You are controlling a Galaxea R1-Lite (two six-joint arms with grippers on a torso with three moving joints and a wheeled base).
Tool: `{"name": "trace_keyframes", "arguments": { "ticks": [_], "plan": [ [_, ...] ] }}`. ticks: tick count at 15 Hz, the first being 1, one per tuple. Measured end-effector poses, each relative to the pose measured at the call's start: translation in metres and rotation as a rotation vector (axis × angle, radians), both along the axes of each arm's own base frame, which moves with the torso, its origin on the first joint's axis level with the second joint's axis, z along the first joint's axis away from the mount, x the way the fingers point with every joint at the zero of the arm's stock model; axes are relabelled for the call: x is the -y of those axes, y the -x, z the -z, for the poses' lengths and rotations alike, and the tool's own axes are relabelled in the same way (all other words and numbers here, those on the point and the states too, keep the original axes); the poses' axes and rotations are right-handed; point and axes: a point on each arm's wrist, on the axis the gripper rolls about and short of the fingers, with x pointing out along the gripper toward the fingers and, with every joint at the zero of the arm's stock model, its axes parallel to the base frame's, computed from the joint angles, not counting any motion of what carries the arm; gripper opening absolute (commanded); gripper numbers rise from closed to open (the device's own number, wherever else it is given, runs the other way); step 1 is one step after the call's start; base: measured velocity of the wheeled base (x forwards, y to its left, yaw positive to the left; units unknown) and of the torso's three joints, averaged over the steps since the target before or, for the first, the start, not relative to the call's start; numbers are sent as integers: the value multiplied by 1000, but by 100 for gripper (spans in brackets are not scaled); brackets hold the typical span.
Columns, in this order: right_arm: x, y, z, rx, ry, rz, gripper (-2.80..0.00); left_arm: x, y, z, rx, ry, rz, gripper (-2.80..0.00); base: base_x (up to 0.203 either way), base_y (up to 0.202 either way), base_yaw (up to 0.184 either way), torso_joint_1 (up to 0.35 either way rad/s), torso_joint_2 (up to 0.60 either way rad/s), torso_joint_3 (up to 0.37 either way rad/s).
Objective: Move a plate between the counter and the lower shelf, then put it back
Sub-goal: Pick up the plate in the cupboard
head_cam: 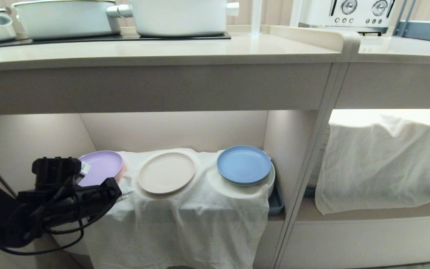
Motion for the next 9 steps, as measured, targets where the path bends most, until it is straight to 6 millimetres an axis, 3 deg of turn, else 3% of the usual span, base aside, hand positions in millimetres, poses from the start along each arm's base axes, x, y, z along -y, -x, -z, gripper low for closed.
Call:
{"name": "trace_keyframes", "arguments": {
  "ticks": [9],
  "plan": [
    [0,0,0,0,0,0,-280,0,-18,0,21,-7,-5,0,0,0,0,0,0,0]
  ]
}}
